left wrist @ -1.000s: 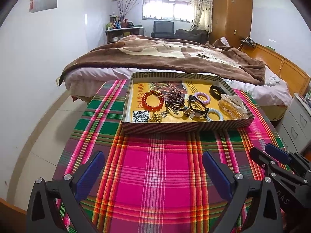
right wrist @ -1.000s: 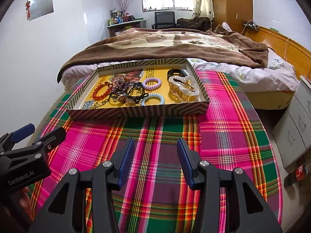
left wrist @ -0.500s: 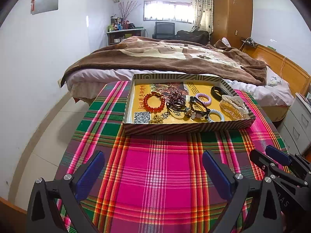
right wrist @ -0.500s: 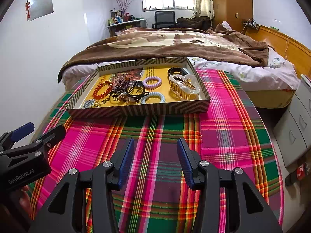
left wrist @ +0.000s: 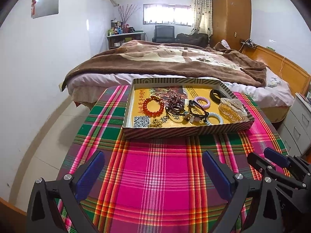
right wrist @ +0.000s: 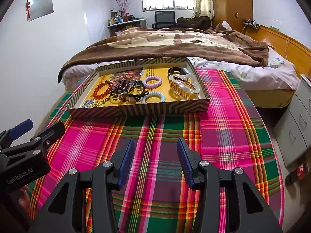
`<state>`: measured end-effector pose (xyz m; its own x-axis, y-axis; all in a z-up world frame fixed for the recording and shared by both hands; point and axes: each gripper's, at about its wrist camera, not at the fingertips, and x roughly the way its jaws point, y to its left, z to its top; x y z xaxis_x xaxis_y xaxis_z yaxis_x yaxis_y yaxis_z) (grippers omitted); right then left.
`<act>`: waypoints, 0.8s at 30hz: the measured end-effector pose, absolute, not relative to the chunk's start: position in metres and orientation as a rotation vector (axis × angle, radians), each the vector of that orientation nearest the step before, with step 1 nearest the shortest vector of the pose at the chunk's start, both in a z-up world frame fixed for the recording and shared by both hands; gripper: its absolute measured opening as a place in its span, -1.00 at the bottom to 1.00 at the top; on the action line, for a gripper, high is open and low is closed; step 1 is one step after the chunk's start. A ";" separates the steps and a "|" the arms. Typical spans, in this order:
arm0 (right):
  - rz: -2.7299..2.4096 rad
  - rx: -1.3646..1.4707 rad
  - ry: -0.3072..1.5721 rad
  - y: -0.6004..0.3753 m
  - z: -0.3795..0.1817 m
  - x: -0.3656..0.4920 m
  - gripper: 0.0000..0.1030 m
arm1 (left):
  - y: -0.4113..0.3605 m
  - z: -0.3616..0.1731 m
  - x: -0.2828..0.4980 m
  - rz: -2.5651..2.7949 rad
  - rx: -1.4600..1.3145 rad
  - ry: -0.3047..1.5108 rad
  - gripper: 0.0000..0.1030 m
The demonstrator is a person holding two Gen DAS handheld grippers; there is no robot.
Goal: Organize jewelry
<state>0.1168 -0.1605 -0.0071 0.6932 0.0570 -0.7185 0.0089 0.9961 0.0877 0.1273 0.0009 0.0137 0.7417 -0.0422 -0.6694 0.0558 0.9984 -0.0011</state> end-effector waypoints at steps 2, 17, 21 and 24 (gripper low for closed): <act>0.027 0.088 0.804 -0.160 -0.007 0.117 -0.10 | 0.002 0.013 0.128 -0.050 0.014 0.736 0.97; 0.030 0.087 0.808 -0.159 -0.008 0.117 -0.10 | 0.002 0.012 0.127 -0.054 0.015 0.743 0.97; 0.028 0.089 0.808 -0.160 -0.008 0.117 -0.10 | 0.003 0.012 0.127 -0.051 0.017 0.743 0.97; 0.028 0.090 0.808 -0.159 -0.009 0.117 -0.10 | 0.003 0.011 0.127 -0.052 0.016 0.746 0.97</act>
